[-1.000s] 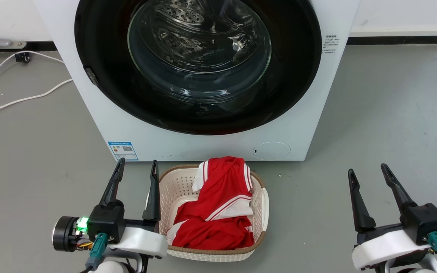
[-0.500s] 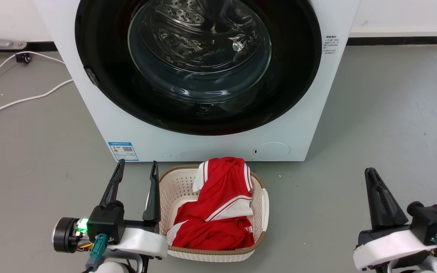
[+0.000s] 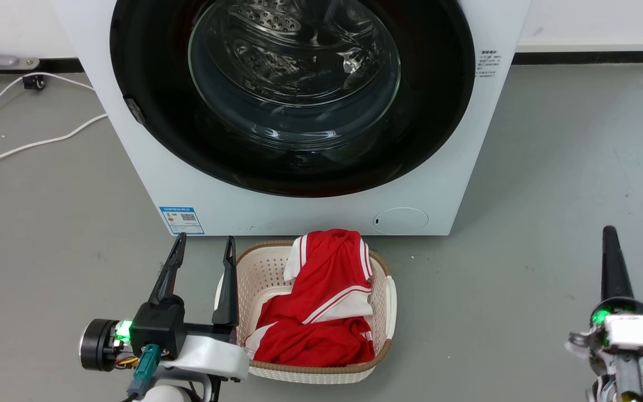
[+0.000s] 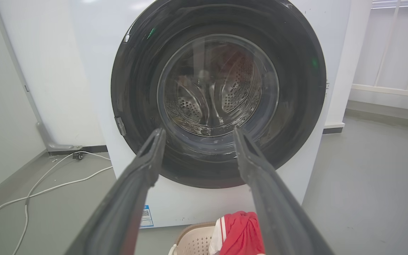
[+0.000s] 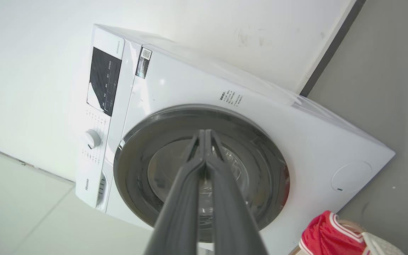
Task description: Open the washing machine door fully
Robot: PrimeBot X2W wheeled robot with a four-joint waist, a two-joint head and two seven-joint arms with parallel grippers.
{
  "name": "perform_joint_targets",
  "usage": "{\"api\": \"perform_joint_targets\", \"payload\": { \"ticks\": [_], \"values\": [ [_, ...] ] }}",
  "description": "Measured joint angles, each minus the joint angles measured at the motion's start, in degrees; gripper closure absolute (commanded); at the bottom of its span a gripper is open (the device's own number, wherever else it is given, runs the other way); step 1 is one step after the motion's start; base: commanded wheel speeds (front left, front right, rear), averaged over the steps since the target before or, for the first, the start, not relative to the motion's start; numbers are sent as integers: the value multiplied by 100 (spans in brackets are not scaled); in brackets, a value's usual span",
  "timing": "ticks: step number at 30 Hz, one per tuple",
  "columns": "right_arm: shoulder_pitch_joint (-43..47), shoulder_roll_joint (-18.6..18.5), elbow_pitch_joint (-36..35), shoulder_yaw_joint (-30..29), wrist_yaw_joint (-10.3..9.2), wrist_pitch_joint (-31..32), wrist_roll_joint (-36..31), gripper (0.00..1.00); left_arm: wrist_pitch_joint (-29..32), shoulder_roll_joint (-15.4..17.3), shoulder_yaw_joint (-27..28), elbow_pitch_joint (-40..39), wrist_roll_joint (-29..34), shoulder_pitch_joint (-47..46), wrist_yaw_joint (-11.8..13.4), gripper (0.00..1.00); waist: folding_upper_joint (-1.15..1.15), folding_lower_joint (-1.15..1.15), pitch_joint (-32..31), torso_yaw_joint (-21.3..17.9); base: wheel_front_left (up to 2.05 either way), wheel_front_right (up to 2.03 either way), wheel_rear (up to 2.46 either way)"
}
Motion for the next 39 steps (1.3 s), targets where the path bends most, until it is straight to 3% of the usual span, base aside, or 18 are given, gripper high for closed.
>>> {"api": "perform_joint_targets", "payload": {
  "ticks": [3,6,9,14,19,27,33,39],
  "values": [
    [-248,3,143,-188,0,127,1390,100,-1,-9,-11,-1,0,0,-7,0,0,0,5,4,0,0,0],
    [-552,3,315,-467,0,350,2335,100,-1,-14,-8,-9,-3,0,-7,0,0,0,16,-5,0,0,0],
    [-947,-68,653,-769,0,623,2973,100,-1,-20,-11,-27,-9,-1,-8,0,0,0,53,-9,0,0,0],
    [-1863,-572,1483,-998,-1,881,3612,100,0,-33,-12,-55,-25,-60,-13,0,0,0,166,-2,0,0,0],
    [-2927,-1247,2486,-822,-1,1144,3829,100,-1,-42,-29,-140,-42,-171,-56,0,0,0,347,50,0,0,0],
    [-4675,-2228,3883,-10,-1,1696,3567,100,-1,-52,-116,-348,-38,-388,-76,0,0,0,752,222,0,0,0],
    [-5874,-2485,4601,735,-1,2287,3174,100,-1,-60,-181,-500,-11,-583,-73,0,0,1,1144,304,0,0,0],
    [-6834,-2419,5245,1385,-1,2793,2757,100,-1,-66,-232,-558,-14,-832,-33,0,0,0,1528,351,0,0,0]
  ]
}}
